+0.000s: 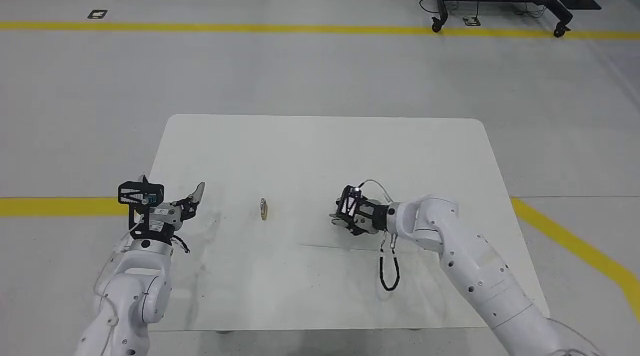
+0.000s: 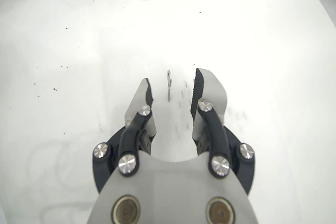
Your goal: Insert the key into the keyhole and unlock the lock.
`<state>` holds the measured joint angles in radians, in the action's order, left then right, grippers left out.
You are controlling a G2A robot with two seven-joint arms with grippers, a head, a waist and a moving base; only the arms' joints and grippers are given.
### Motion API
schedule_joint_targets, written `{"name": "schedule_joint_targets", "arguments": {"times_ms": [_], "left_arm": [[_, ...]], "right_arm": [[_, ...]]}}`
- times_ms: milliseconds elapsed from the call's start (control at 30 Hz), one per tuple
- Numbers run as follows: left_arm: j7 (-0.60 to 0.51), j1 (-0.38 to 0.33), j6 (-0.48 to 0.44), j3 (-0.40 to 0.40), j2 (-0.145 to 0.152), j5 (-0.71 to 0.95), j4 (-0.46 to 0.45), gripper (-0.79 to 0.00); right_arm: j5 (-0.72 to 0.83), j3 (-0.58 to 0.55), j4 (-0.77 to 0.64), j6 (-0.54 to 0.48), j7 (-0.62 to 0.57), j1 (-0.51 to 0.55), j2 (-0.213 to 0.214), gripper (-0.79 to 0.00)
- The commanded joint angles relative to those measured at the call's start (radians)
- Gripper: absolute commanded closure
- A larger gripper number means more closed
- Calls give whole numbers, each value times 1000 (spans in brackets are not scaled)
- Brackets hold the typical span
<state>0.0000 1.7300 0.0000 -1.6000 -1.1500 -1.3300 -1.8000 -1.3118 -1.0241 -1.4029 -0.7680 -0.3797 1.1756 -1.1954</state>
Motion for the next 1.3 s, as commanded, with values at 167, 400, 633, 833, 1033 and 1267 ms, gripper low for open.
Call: {"name": "schedule_joint_targets", "arguments": {"times_ms": [167,400,633,833,1033,1267], "left_arm": [[0,0,0,0,0,0,0,-785],[0,0,0,0,0,0,0,-785],[0,0,0,0,0,0,0,-785],[0,0,0,0,0,0,0,-785],[0,0,0,0,0,0,0,-785],[0,0,0,0,0,0,0,-785]], "right_arm": [[-4,36,34,18,-11,-38,-8,-314],[-11,68,52,19,-1,-66,-15,0],[-10,48,41,2,56,-53,-7,0],[-30,25,0,-6,99,-26,5,0],[-52,14,-25,-23,136,-9,12,0],[-53,15,-32,-11,148,-2,12,0]]}}
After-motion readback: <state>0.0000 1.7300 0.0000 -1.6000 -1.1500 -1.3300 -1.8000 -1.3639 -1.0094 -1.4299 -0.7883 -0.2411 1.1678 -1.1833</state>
